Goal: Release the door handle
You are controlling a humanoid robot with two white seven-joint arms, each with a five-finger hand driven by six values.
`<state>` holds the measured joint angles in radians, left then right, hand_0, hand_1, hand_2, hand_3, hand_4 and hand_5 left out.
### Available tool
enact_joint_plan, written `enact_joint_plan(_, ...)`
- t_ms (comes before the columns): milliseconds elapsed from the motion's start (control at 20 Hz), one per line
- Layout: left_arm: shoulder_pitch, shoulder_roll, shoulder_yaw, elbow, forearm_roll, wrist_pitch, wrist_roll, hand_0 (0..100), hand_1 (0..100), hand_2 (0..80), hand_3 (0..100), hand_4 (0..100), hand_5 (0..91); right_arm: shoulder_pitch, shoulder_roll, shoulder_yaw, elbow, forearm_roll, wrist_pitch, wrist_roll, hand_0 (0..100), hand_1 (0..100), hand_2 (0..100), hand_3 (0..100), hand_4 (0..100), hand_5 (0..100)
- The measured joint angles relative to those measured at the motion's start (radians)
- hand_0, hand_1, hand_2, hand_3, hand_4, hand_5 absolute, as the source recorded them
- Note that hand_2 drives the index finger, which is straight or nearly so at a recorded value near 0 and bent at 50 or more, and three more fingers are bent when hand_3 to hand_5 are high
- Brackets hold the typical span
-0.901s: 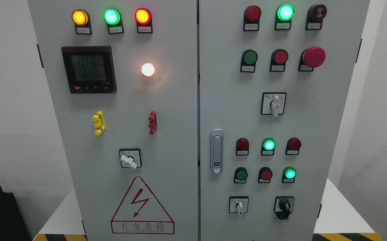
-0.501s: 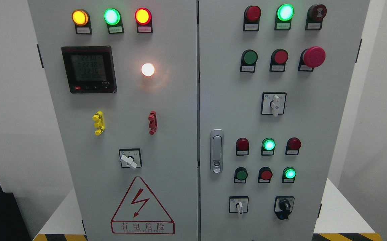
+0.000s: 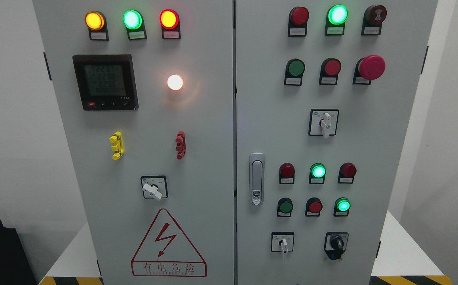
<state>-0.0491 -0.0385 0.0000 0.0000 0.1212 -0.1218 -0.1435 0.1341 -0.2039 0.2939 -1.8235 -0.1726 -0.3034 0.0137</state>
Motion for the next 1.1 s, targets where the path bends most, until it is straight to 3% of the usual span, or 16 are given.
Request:
enact_joint_plan(100,0.000,0.000,0.000,0.000,0.000,0.000,0.000,12,39,0.0,0,0,0.0,0.000,0.000,-0.001,0.000,0.039,-0.021,-0.028,36,29,0,48,45,28)
enact_joint_plan(401,0.000,0.000,0.000,0.000,0.000,0.000,0.000,12,39,0.0,0,0,0.0,-0.016,0.005,-0.004,0.000,0.228,-0.059,-0.131,31,39,0,73,68,70)
enact_joint_plan(501,0.000,0.000,0.000,0.000,0.000,0.000,0.000,12,39,0.0,0,0,0.0,-0.027,0.008,-0.005,0.001,0.309,-0.063,-0.176,30,40,0,78,74,79)
enact_joint_plan(601,0.000,0.000,0.000,0.000,0.000,0.000,0.000,12,39,0.0,0,0,0.0,-0.042,0.017,-0.004,0.005,0.389,-0.064,-0.222,26,44,0,90,86,93)
enact_joint_plan(801,0.000,0.000,0.000,0.000,0.000,0.000,0.000,12,39,0.0,0,0,0.0,-0.086,0.042,0.001,0.019,0.548,-0.066,-0.317,24,45,0,96,93,98)
enact_joint_plan(1102,0.000,0.000,0.000,0.000,0.000,0.000,0.000,12,39,0.0,0,0,0.0,-0.127,0.083,0.015,0.050,0.757,-0.061,-0.404,20,43,0,100,97,99)
